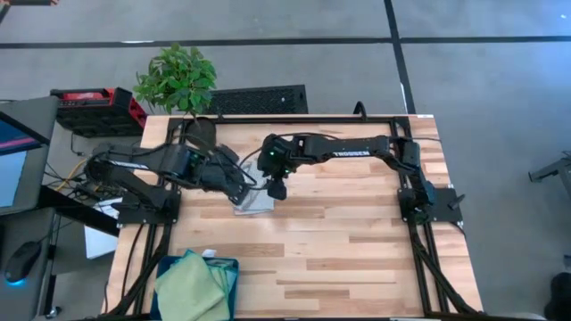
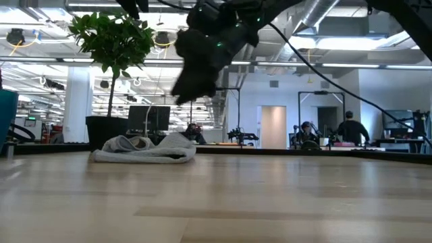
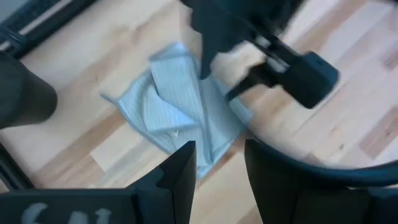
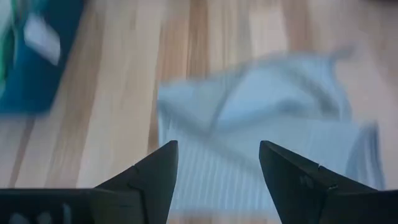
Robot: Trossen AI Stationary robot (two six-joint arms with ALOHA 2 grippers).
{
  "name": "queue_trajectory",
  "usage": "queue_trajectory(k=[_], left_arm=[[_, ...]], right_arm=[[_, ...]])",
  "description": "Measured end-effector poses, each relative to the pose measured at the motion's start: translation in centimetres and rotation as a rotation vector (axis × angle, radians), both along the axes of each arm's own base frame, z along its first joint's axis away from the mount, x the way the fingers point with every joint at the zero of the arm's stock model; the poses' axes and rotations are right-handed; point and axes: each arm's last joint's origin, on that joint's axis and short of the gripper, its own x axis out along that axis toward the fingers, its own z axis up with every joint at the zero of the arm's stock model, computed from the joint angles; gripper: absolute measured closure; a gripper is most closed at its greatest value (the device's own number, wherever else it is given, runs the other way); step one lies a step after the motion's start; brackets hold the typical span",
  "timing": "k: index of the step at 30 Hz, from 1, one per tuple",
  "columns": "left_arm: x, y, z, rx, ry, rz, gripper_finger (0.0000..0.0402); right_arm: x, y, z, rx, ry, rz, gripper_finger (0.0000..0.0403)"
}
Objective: Fold microfiber towels
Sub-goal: Fold the gray microfiber towel
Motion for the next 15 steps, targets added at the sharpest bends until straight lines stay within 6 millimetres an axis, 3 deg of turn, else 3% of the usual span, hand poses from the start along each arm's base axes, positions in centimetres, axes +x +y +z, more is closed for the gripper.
queue_trajectory(k=[6, 15], left_arm=[[-2.3, 0.8, 1.9, 0.048, -0.102, 0.050, 0.0271], [-3.4, 2.7, 2.6, 0.066, -0.065, -0.013, 0.0271]], right_arm=[[-2.4, 0.7, 1.4, -0.002, 0.149, 0.036, 0.0154], [-6.7, 1.3, 7.0, 0.001, 0.191, 0.034, 0.0154]])
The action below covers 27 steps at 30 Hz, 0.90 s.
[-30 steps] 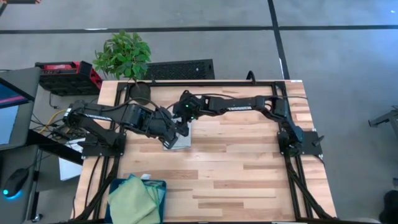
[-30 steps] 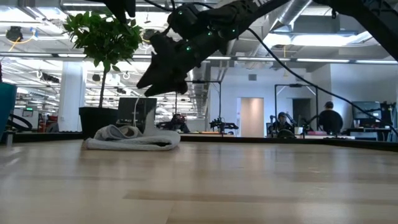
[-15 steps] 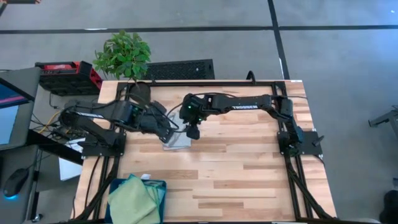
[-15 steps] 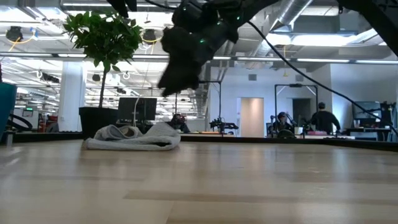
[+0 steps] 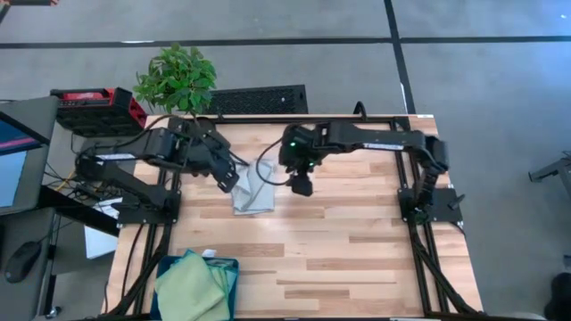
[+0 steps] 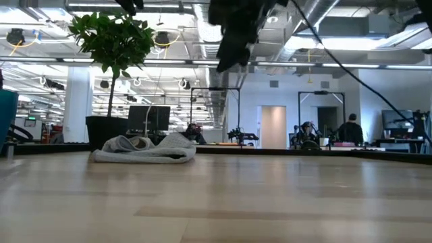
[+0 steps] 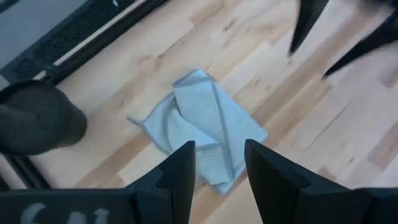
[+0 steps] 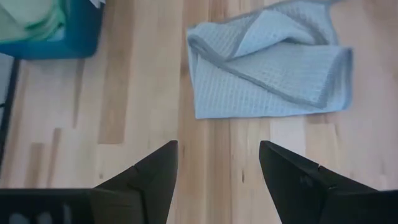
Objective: Fold microfiber towels
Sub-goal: Fold the gray microfiber towel
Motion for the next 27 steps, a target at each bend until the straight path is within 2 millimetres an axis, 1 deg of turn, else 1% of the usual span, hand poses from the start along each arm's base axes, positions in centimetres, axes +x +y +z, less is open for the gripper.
queue_trajectory(k=[3, 5, 7, 9, 12, 14, 16, 19, 22, 25, 27], left_arm=[[0.7, 0.9, -0.7, -0.009, 0.056, -0.073, 0.0271], [1.9, 1.7, -1.4, -0.009, 0.068, -0.130, 0.0271], [3.2, 2.6, -2.2, -0.023, 0.074, -0.228, 0.0271], [4.6, 3.5, -3.3, -0.039, 0.083, -0.369, 0.0271], [6.6, 4.5, -5.5, -0.067, 0.115, -0.588, 0.0271], [7.9, 5.2, -7.3, -0.081, 0.146, -0.704, 0.0271], [9.0, 5.9, -9.2, -0.076, 0.213, -0.785, 0.0271], [10.6, 7.1, -11.9, -0.071, 0.316, -0.847, 0.0271], [12.1, 8.7, -14.7, -0.084, 0.375, -0.876, 0.0271], [13.1, 10.5, -16.9, -0.096, 0.400, -0.868, 0.0271], [13.3, 11.4, -17.8, -0.098, 0.409, -0.867, 0.0271]], right_arm=[[-1.4, 0.2, 2.0, 0.001, -0.018, -0.007, 0.0154], [-2.3, 0.4, 3.1, 0.002, -0.030, -0.011, 0.0154], [-3.4, 0.5, 4.2, 0.002, -0.030, -0.013, 0.0154], [-4.6, 0.7, 5.3, 0.000, -0.031, -0.008, 0.0154], [-6.4, 1.0, 6.7, 0.000, -0.022, -0.007, 0.0154], [-7.4, 1.1, 7.7, -0.003, -0.042, -0.007, 0.0154], [-8.3, 1.2, 8.5, -0.007, -0.062, -0.007, 0.0154], [-9.3, 1.4, 9.6, -0.019, -0.101, -0.004, 0.0154], [-9.8, 1.4, 10.0, -0.037, -0.115, -0.012, 0.0154], [-10.0, 1.4, 10.2, -0.038, -0.117, -0.012, 0.0154], [-10.1, 1.4, 10.1, -0.044, -0.101, -0.002, 0.0154]])
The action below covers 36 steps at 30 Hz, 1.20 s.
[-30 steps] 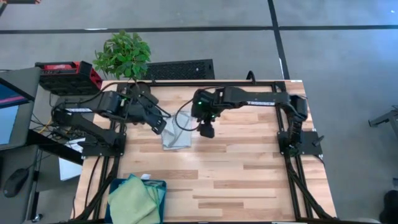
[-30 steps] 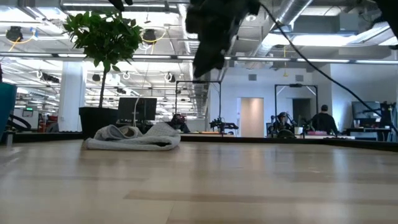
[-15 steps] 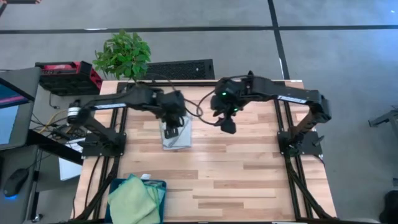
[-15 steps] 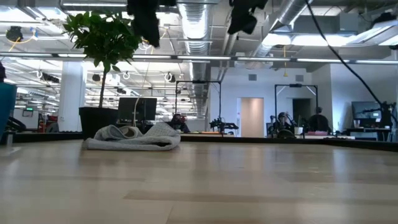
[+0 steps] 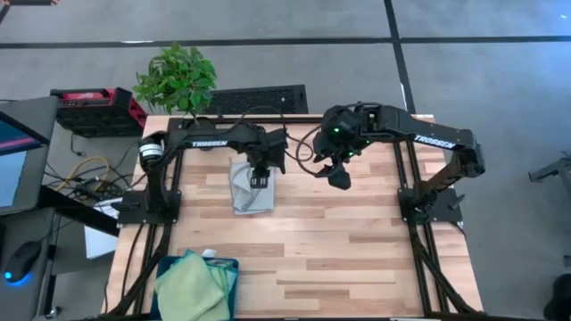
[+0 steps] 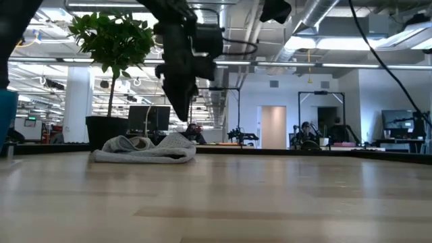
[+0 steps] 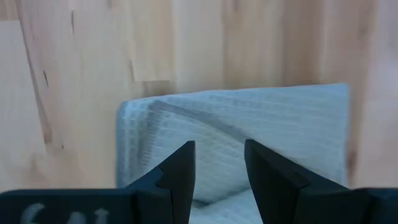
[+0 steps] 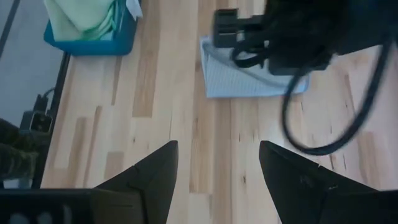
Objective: Fold microfiber towels
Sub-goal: Fold the gray microfiber towel
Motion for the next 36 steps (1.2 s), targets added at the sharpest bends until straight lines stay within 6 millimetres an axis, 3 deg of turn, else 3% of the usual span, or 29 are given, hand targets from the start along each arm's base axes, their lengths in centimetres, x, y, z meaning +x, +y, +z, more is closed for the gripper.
queue_trajectory(k=[7, 14, 19, 27, 36], left_arm=[[-0.2, 2.9, -2.1, -0.030, 0.042, 0.016, 0.0271], [-0.4, 4.7, -2.3, -0.009, 0.008, -0.006, 0.0271], [-0.6, 5.3, -2.3, -0.039, -0.015, -0.013, 0.0271], [-0.6, 5.6, -4.5, -0.090, 0.072, -0.001, 0.0271], [-1.3, 5.5, -4.3, -0.184, 0.091, -0.038, 0.0271]], right_arm=[[0.4, -0.1, -0.9, 0.002, 0.056, 0.010, 0.0154], [0.5, 0.0, -0.8, -0.008, 0.047, 0.026, 0.0154], [0.5, 0.0, -0.7, -0.010, 0.036, 0.026, 0.0154], [0.5, 0.0, -0.7, -0.014, 0.034, 0.031, 0.0154], [0.5, -0.1, -0.7, -0.016, 0.027, 0.029, 0.0154]])
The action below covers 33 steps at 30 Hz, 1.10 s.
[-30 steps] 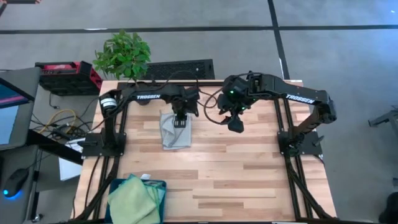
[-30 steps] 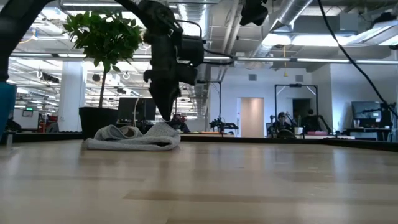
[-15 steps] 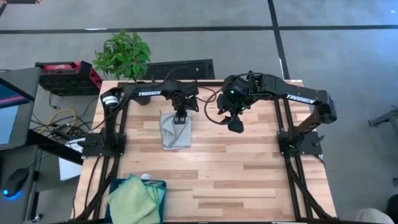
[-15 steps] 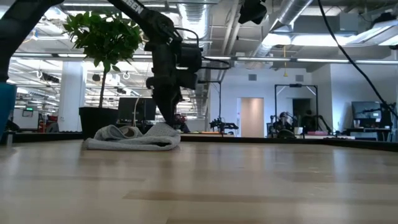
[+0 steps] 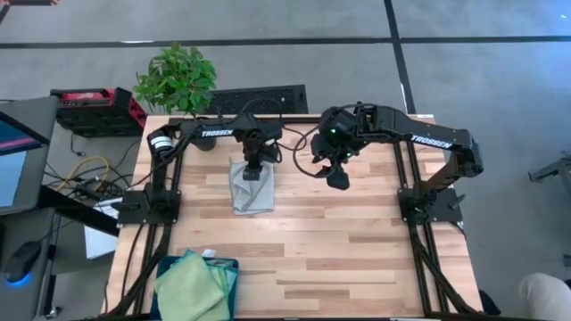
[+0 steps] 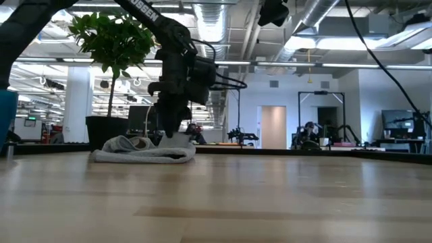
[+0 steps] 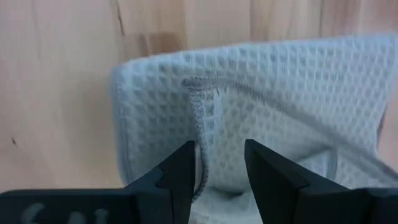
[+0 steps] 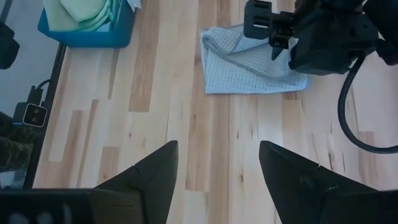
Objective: Fold microfiber towels
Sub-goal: Fold the gray microfiber towel
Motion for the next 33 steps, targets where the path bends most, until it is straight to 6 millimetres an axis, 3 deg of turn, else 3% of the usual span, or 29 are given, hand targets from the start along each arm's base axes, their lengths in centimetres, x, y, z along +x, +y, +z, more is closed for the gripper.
queue_trajectory(k=[14, 29, 33], left_arm=[[-2.3, -0.9, 0.2, -0.054, 0.240, -0.181, 0.0271], [-3.7, -0.3, 0.6, 0.252, 0.549, -0.433, 0.0271], [-3.7, -0.8, 0.7, 0.237, 0.575, -0.440, 0.0271]], right_arm=[[0.0, 0.0, 0.0, -0.001, -0.003, 0.002, 0.0154], [0.0, 0.0, 0.0, -0.001, -0.002, 0.001, 0.0154], [0.0, 0.0, 0.0, -0.001, -0.002, 0.001, 0.0154]])
